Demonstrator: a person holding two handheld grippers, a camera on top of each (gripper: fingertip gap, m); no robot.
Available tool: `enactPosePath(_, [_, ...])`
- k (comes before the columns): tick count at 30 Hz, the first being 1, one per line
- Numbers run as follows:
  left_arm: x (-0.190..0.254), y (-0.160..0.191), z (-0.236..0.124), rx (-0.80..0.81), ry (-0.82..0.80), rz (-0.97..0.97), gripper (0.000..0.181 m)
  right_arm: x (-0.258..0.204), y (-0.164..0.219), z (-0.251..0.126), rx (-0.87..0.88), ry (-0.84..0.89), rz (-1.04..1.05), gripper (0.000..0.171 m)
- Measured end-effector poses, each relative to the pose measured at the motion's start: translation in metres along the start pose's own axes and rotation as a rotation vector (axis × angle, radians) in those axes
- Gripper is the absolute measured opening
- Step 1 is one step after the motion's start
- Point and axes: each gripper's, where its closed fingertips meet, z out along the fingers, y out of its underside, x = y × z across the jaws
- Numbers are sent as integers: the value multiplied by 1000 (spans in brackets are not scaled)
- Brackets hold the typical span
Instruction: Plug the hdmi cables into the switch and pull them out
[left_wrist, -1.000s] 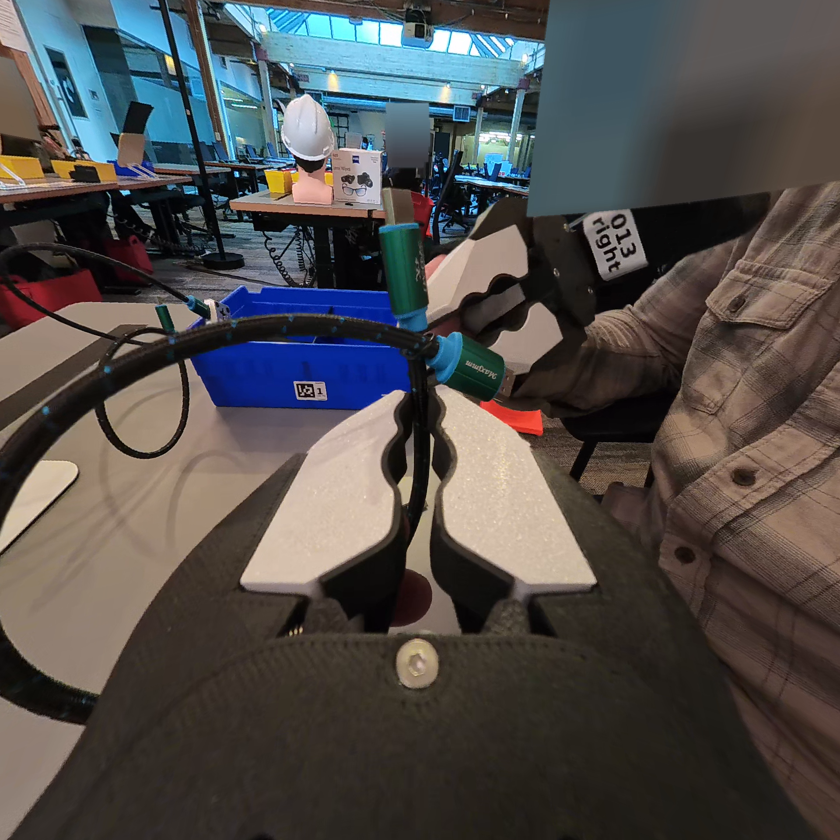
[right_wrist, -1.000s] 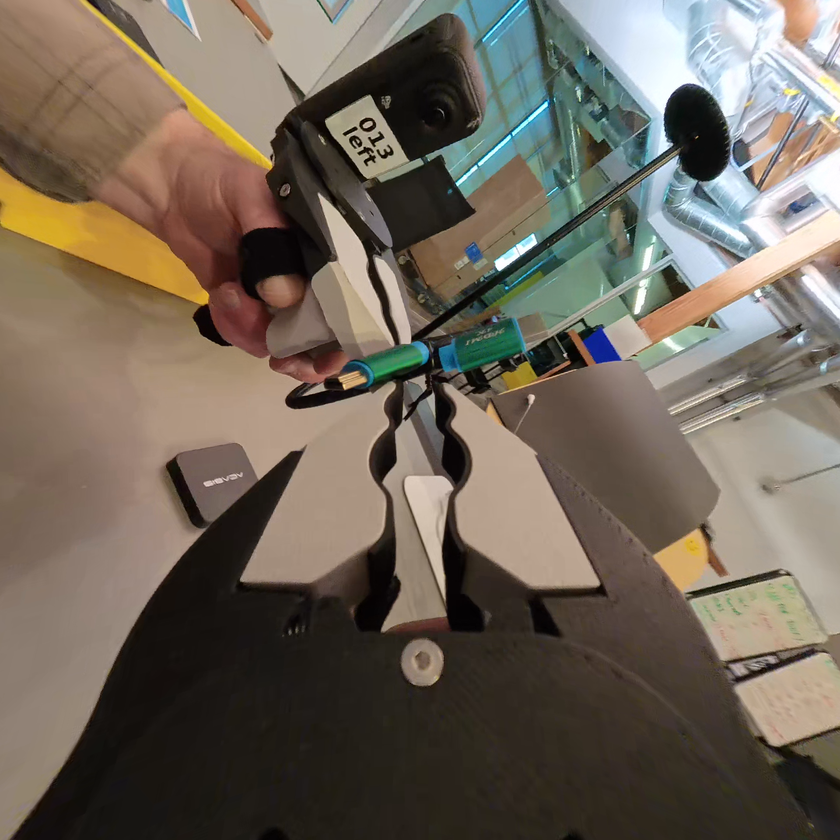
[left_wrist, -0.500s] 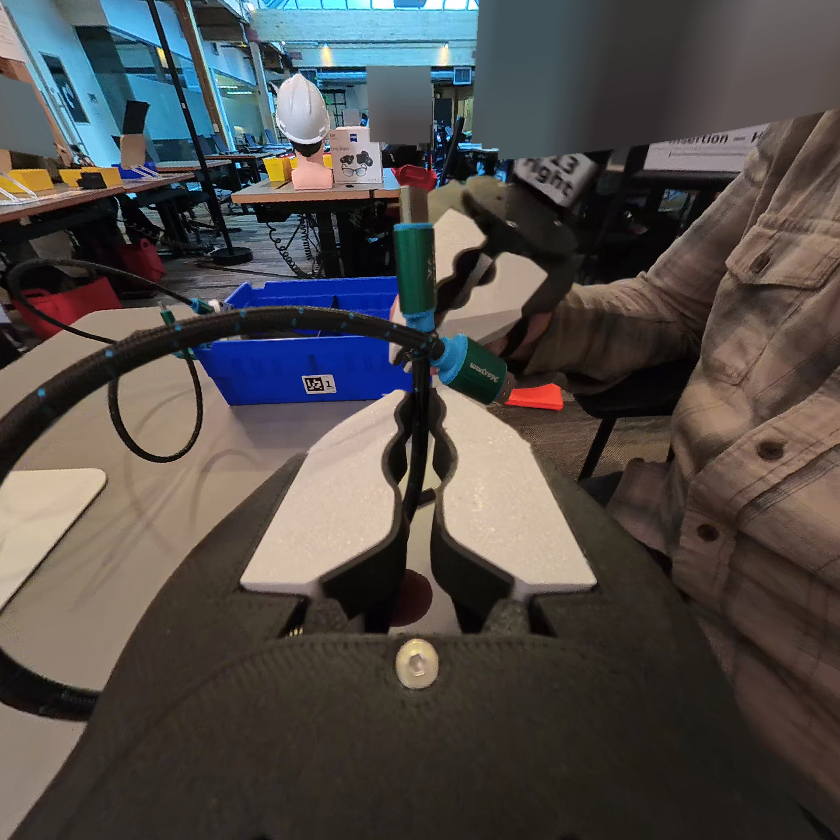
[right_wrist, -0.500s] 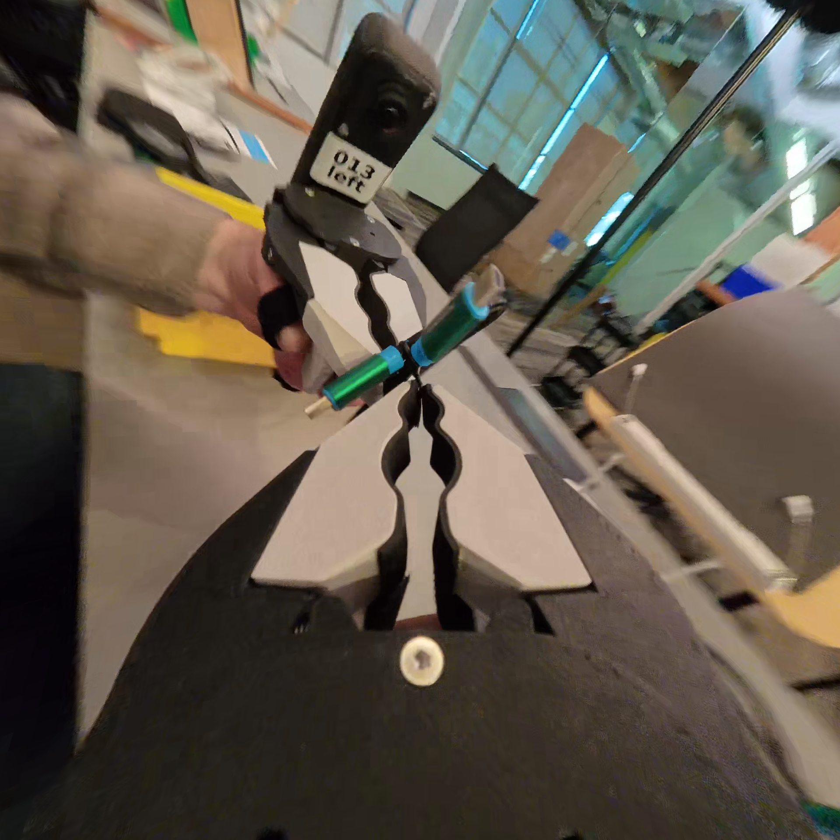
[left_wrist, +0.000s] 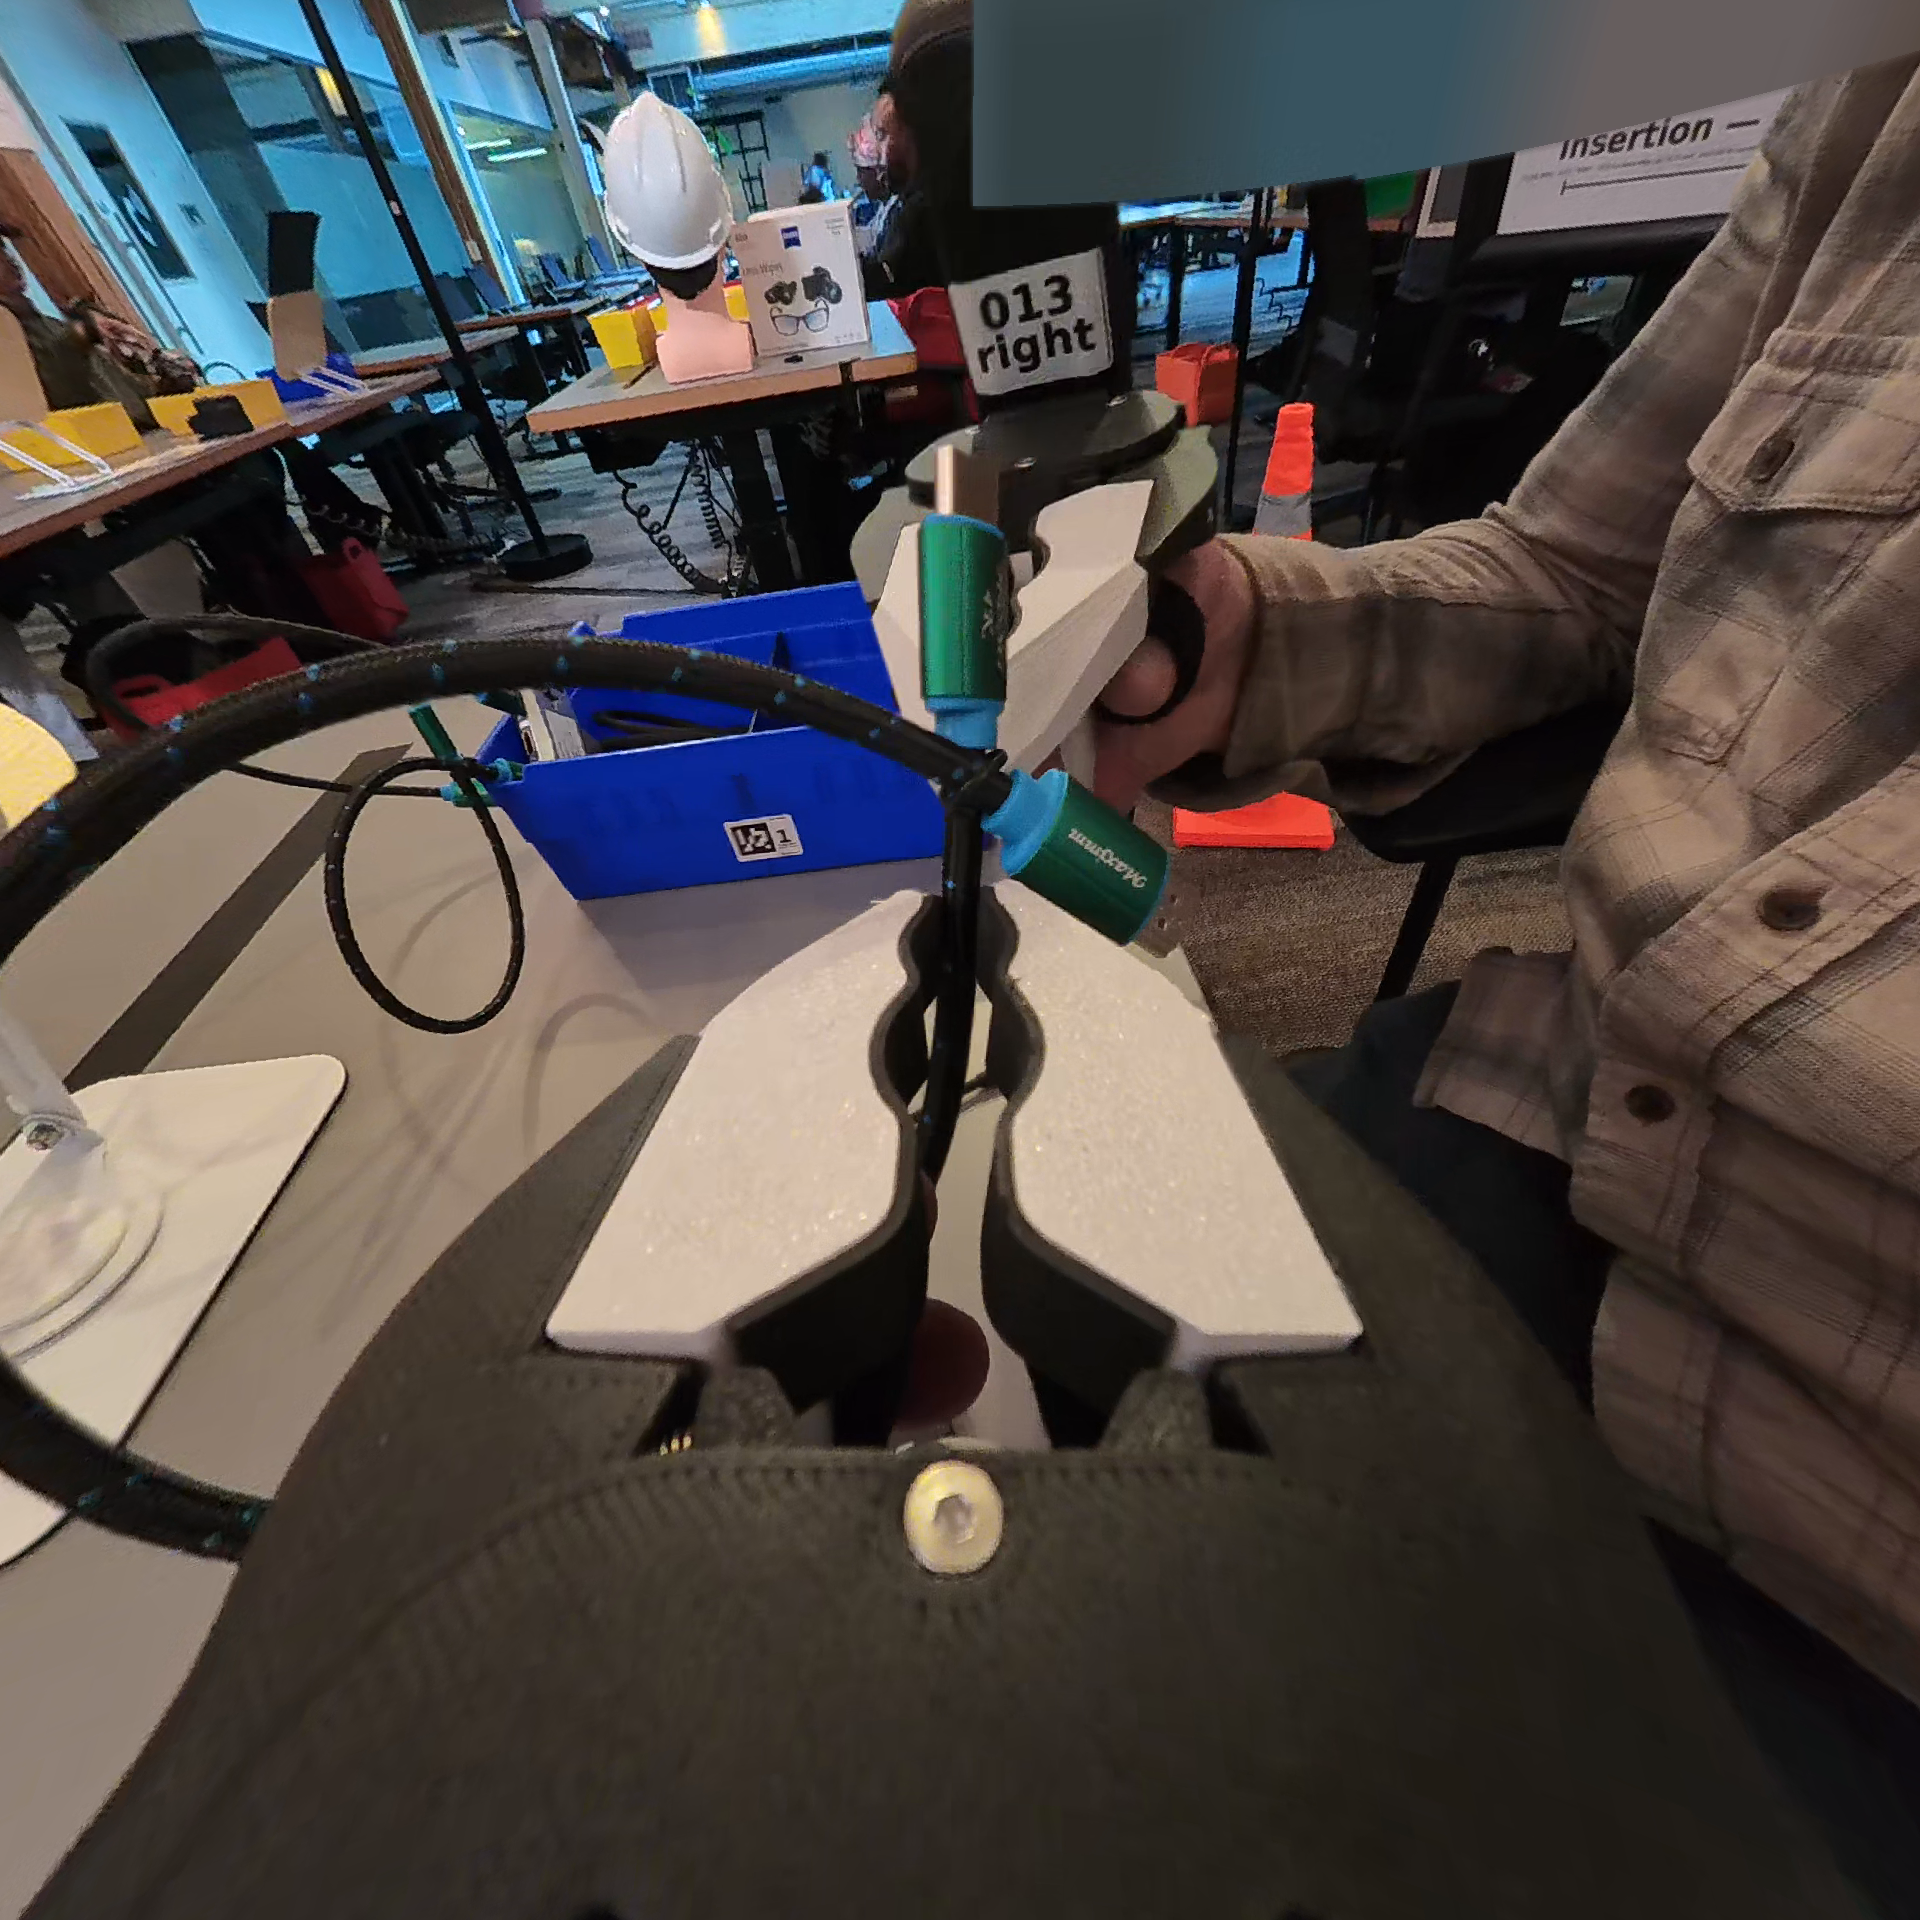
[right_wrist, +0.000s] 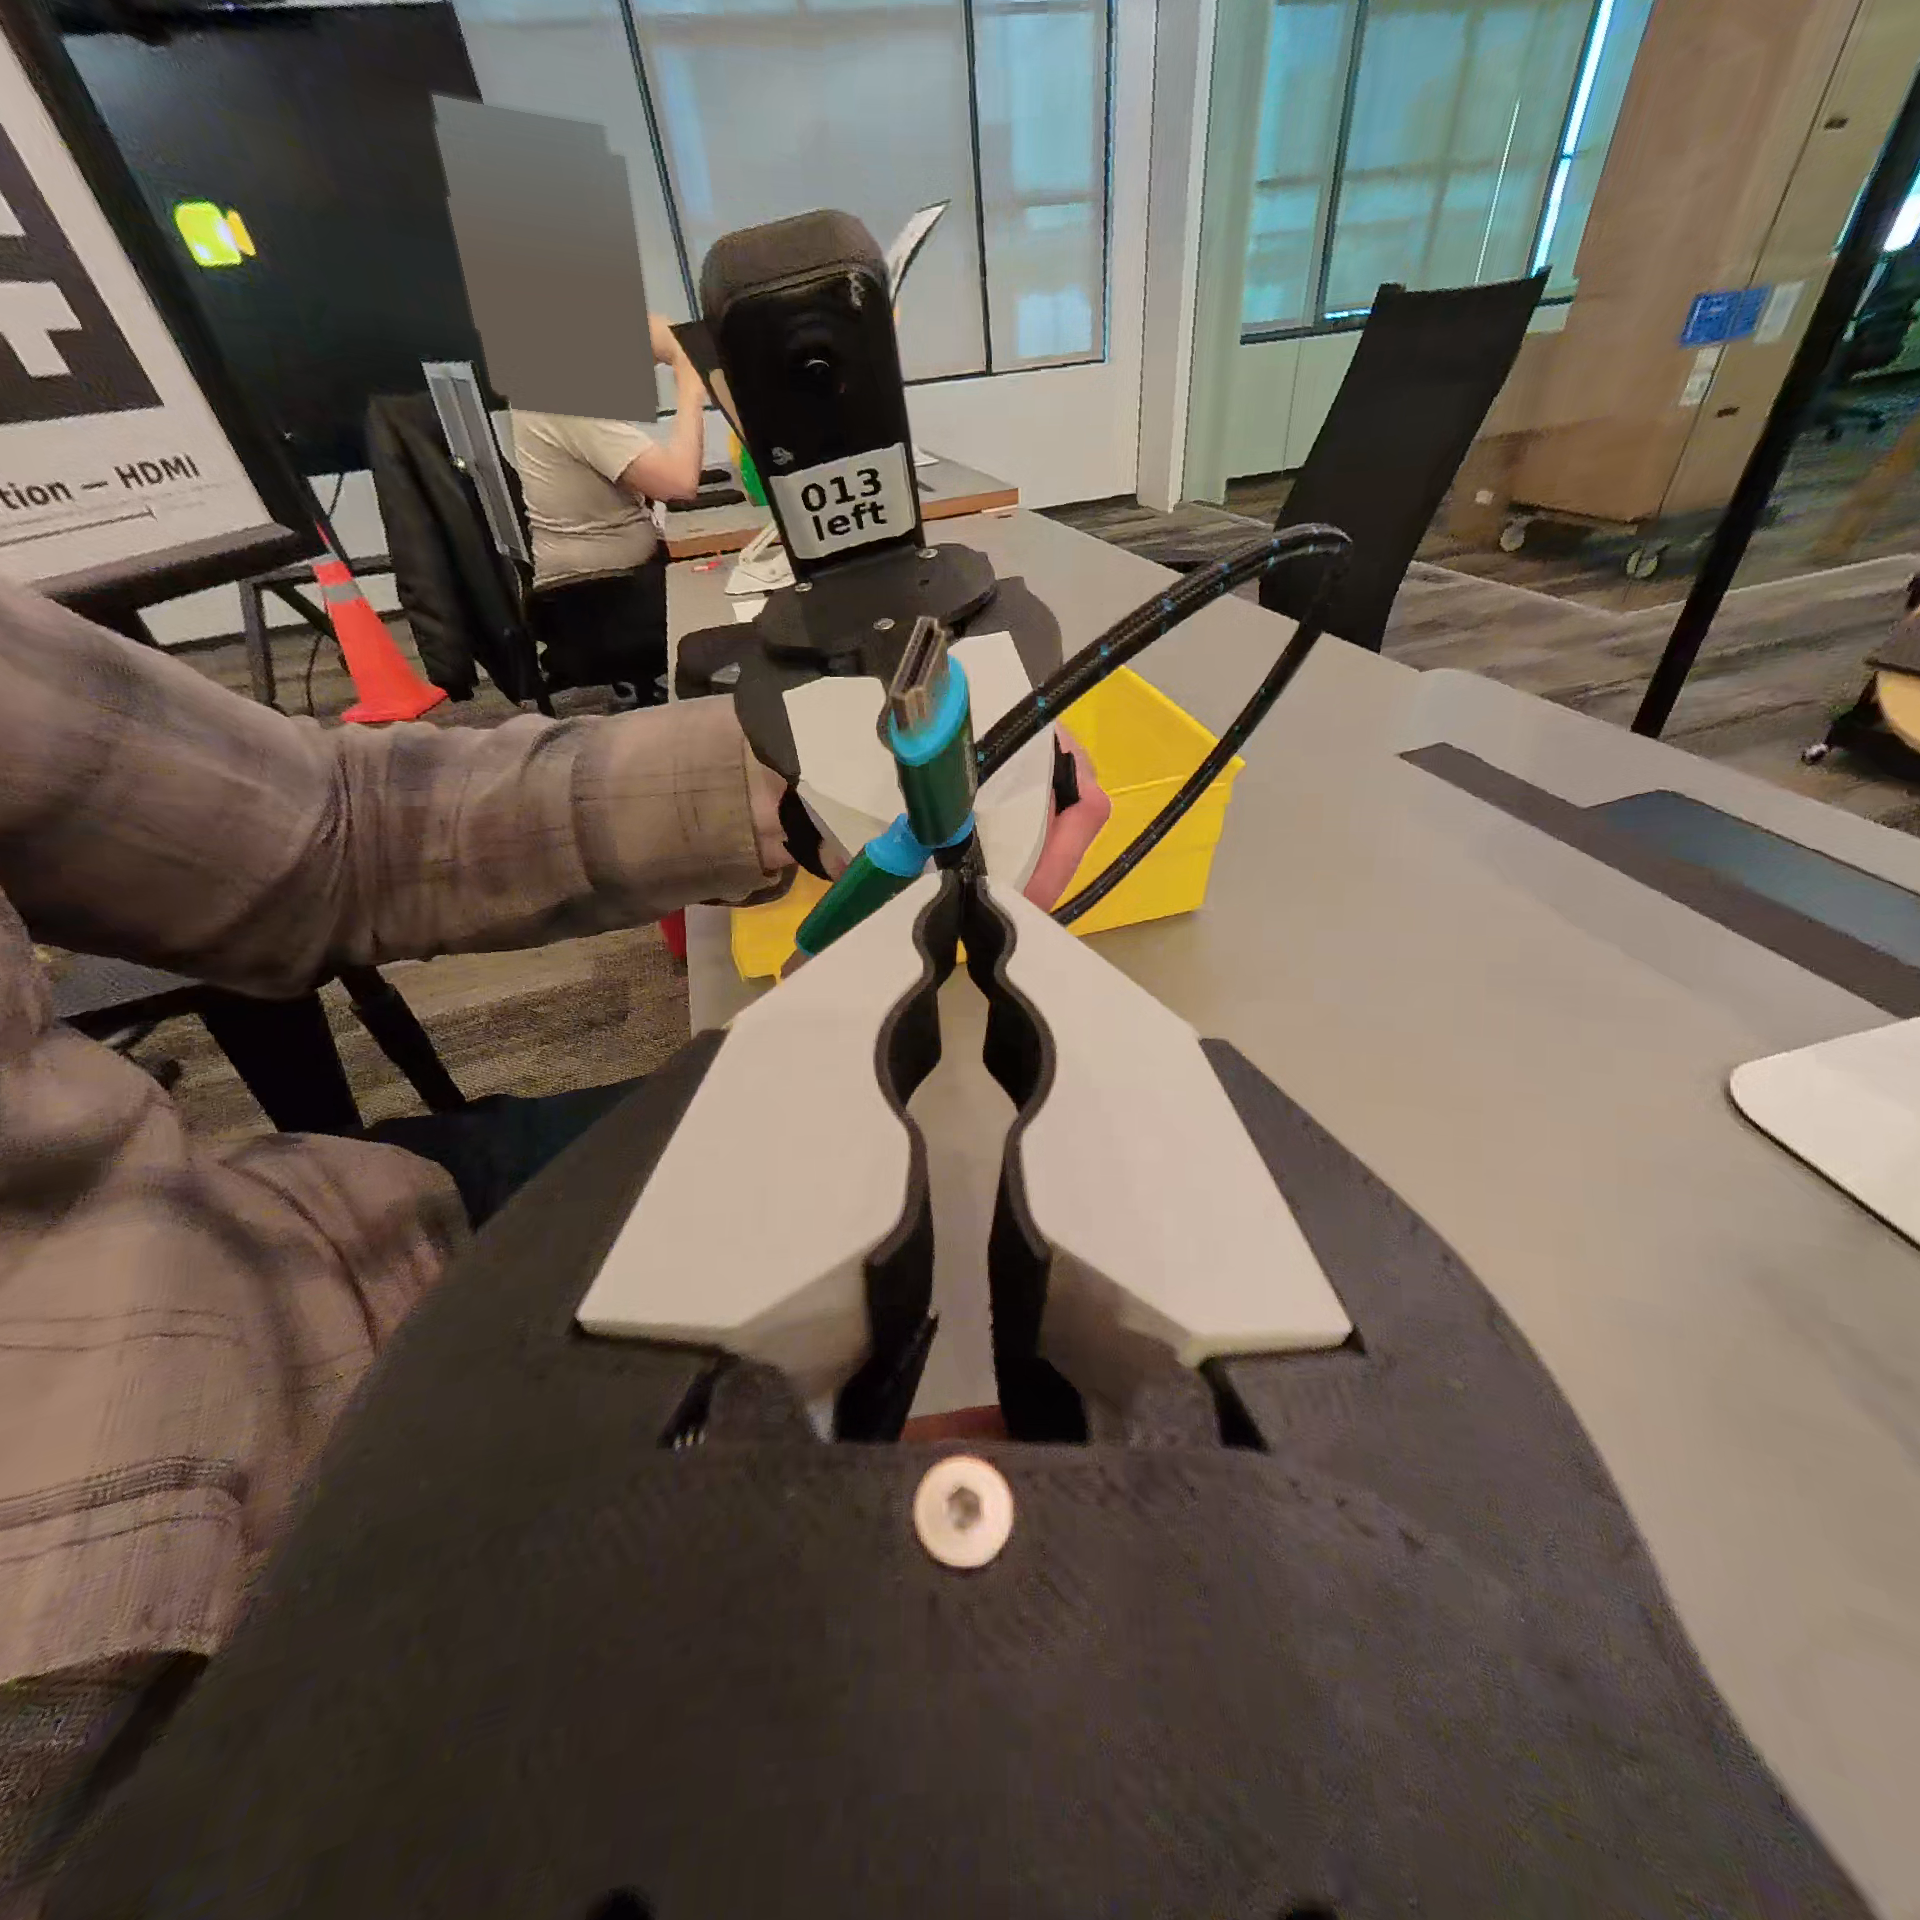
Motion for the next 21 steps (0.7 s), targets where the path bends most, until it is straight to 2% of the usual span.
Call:
enactPosePath(4, [0,3,1,-1,6,-8,5,0,3,-2,-58,23,-73,0])
enactPosePath(6, [1,3,1,5,11,-12,6,-3,3,-3,-59,-7,-41,0])
enactPosePath(16, [4,-5,-2,92,54,-65,6,-22,-6,-3,149,-386,521,0])
enactPosePath(19, [-1,-3,-2,124,45,-122,5,-10,-10,-1,209,-317,490,0])
enactPosePath(21, [-6,-2,-3,151,35,-162,6,0,-6,0,173,-181,328,6])
